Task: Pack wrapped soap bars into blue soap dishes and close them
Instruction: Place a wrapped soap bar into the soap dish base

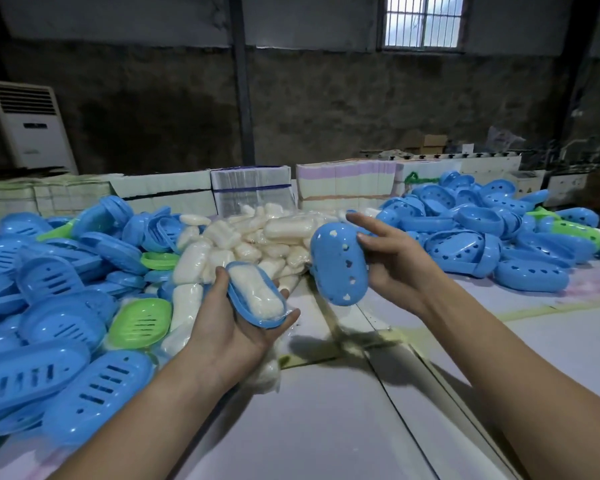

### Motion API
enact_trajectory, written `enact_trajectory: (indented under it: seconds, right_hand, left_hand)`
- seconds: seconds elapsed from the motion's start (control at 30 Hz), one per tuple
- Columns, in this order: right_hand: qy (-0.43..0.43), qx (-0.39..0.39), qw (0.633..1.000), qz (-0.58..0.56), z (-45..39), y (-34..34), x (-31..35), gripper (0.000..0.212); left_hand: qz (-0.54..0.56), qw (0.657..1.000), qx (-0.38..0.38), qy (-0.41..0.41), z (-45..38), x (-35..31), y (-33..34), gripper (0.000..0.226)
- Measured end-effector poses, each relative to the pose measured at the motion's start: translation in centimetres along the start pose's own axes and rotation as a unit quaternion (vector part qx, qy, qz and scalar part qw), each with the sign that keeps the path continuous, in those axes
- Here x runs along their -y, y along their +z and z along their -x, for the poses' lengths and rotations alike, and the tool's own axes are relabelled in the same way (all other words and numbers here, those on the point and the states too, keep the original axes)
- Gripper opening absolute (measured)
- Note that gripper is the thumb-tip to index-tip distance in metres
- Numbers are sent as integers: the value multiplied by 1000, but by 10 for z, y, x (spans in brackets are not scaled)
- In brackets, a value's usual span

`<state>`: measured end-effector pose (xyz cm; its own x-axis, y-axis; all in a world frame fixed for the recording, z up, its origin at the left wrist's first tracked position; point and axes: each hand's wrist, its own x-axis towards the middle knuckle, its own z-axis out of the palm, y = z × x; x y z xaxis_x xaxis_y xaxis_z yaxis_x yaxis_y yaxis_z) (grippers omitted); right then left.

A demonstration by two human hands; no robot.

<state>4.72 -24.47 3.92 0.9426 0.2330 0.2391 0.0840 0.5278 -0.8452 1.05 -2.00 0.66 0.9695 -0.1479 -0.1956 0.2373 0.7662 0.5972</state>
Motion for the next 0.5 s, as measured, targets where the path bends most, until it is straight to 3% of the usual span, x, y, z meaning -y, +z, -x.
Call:
enact_trajectory:
  seconds: [0.03, 0.1, 0.23, 0.33, 0.4, 0.5]
  right_hand:
    - [29, 47, 995, -87, 3, 7, -1, 30]
    - [60, 106, 981, -150, 7, 20, -11, 29]
    - [65, 59, 993, -76, 3, 37, -33, 26]
    - [19, -18, 985, 169, -1, 36, -44, 22]
    - [-17, -59, 928, 367, -2, 34, -55, 16]
    - [-114, -114, 844, 511, -2, 34, -68, 10]
  left_hand:
    - [5, 1000, 2, -7, 0, 2, 1, 58]
    - [18, 999, 12, -33, 2, 6, 5, 59]
    - [-34, 998, 21, -38, 3, 15, 7, 61]
    - [-55, 997, 20, -45, 4, 17, 7, 66]
    - [-54, 997, 11, -46, 4, 16, 7, 68]
    - [-42, 998, -7, -41, 4, 15, 7, 68]
